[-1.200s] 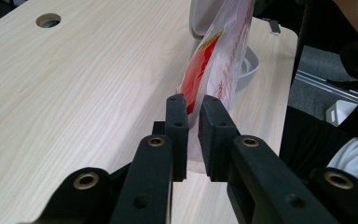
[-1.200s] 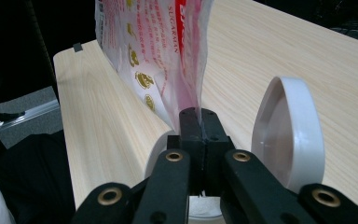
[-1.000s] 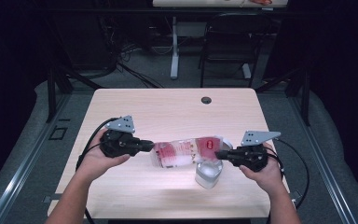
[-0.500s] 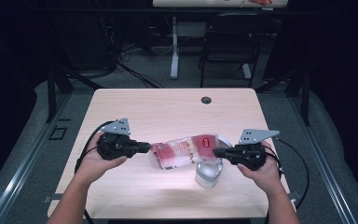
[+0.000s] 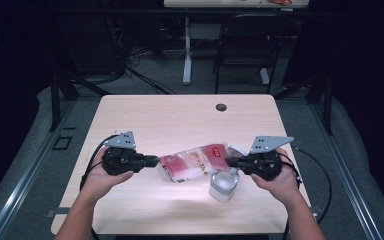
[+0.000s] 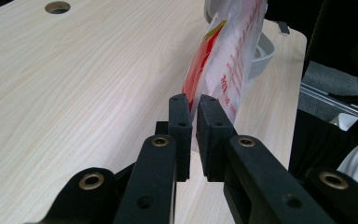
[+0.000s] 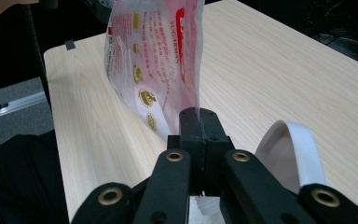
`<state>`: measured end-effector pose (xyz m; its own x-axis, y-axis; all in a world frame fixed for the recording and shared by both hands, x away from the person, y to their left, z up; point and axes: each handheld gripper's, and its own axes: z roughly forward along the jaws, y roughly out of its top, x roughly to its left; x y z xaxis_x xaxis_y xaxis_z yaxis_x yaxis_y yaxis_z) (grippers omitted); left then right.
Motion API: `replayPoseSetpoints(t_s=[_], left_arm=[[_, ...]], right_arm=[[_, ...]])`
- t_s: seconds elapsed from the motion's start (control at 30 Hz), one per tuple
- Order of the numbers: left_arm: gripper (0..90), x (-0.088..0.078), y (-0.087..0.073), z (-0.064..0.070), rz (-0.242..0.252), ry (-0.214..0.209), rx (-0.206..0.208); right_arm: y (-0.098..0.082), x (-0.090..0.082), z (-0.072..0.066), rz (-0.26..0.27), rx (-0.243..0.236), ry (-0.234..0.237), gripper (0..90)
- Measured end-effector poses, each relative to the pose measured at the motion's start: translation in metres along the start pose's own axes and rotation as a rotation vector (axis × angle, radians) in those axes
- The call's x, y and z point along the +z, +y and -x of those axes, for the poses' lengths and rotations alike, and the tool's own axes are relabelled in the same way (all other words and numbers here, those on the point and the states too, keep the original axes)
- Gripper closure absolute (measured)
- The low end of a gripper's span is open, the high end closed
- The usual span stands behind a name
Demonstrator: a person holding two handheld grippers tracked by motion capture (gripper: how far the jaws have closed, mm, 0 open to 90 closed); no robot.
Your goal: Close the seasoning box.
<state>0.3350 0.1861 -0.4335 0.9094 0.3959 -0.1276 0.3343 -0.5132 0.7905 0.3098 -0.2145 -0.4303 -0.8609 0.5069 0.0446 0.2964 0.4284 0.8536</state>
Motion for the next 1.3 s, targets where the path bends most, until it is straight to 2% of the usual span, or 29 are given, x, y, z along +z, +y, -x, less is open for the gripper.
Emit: replayPoseSetpoints(t_s=[0.4, 0.5, 0.73, 0.87, 0.93, 1.03, 1.2, 1.3], left_arm=[[83.7, 0.003, -0.02, -0.006, 0.019, 0.011, -0.022], [83.0, 0.005, -0.024, -0.006, 0.009, 0.016, -0.023], [80.1, 0.009, -0.037, -0.012, 0.012, -0.005, -0.058], [71.7, 0.009, -0.039, -0.014, 0.004, -0.018, -0.084], [67.5, 0.008, -0.039, -0.015, -0.002, 0.0, -0.088], [63.2, 0.006, -0.038, -0.017, 0.007, 0.017, -0.085], [56.1, 0.003, -0.033, -0.016, 0.011, 0.056, -0.047], [55.0, 0.004, -0.027, -0.013, 0.017, 0.054, -0.031]], right_arm=[[0.013, 0.008, -0.007, -0.055, -0.048, -0.012, 90.0], [0.015, 0.011, -0.008, -0.068, -0.057, -0.019, 90.0], [0.018, 0.017, -0.013, -0.1, -0.088, -0.022, 90.0], [0.019, 0.018, -0.015, -0.102, -0.102, -0.02, 90.0], [0.018, 0.018, -0.017, -0.101, -0.105, -0.02, 90.0], [0.019, 0.019, -0.018, -0.106, -0.116, -0.019, 90.0], [0.019, 0.019, -0.019, -0.108, -0.123, -0.016, 90.0], [0.019, 0.019, -0.019, -0.109, -0.125, -0.016, 90.0]])
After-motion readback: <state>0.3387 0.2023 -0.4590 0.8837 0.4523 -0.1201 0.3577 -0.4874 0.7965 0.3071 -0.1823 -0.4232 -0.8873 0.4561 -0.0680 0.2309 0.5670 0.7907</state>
